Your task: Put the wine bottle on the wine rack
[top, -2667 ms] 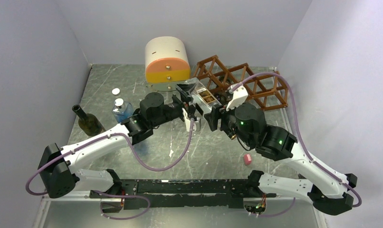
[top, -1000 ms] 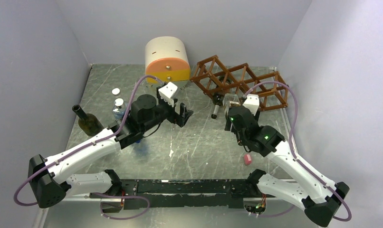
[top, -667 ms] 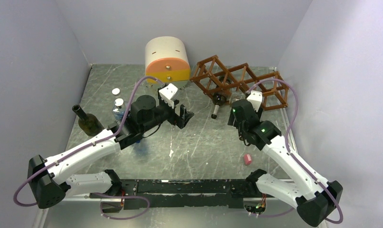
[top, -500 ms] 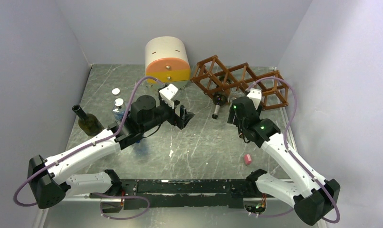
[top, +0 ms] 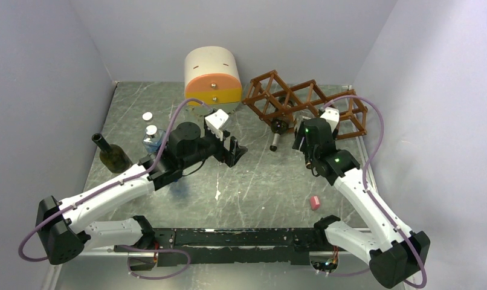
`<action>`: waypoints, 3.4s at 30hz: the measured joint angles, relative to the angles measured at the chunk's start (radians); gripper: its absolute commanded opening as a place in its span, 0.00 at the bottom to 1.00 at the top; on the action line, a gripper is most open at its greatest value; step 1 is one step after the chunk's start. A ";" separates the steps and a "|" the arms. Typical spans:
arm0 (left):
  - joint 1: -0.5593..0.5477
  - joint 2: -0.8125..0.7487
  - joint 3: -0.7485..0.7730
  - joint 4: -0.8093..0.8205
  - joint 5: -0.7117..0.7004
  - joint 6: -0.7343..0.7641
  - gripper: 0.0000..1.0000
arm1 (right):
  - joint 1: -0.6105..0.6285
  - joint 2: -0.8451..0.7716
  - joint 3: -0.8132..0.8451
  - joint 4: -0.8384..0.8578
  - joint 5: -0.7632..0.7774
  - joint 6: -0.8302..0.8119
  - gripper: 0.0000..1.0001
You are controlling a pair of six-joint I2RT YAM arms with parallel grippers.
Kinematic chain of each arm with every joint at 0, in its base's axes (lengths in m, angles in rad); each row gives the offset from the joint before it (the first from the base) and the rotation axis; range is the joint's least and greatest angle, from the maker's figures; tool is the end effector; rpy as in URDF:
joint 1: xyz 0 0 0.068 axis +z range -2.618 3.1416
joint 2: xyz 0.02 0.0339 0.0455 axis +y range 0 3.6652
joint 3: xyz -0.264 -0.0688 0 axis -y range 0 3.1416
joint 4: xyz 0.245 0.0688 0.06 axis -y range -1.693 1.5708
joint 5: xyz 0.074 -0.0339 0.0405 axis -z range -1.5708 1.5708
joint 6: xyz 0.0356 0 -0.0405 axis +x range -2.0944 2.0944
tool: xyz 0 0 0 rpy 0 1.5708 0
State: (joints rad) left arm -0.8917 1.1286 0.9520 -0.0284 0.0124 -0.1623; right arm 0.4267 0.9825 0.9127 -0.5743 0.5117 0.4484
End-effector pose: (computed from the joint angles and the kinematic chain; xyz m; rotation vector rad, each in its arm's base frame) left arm 0.1668 -0.2073 0.3458 0.6655 1.7172 -0.7633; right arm 0.1948 0.0694 0.3128 0.2978 2.1013 -0.0531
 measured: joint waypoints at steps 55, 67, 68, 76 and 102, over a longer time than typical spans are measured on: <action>0.000 -0.060 0.032 -0.127 0.041 -0.018 0.88 | -0.246 0.379 -0.198 0.914 -0.117 0.000 0.48; 0.000 -0.046 0.033 -0.134 0.041 -0.018 0.87 | -0.263 0.383 -0.192 0.912 -0.164 -0.025 0.86; 0.000 -0.046 0.033 -0.135 0.041 -0.018 0.88 | -0.264 0.377 -0.192 0.908 -0.164 -0.028 0.87; 0.000 -0.046 0.033 -0.135 0.040 -0.026 0.88 | -0.274 0.306 -0.181 0.835 -0.130 -0.031 0.88; 0.000 -0.257 0.203 -0.281 -0.390 0.111 0.99 | -0.240 -0.003 0.022 0.435 -0.753 -0.129 0.70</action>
State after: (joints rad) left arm -0.8917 0.8719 1.1545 -0.3092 -0.3775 -0.0509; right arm 0.1871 0.9791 0.9344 -0.1394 -0.2413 0.3195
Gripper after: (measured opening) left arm 0.994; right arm 0.697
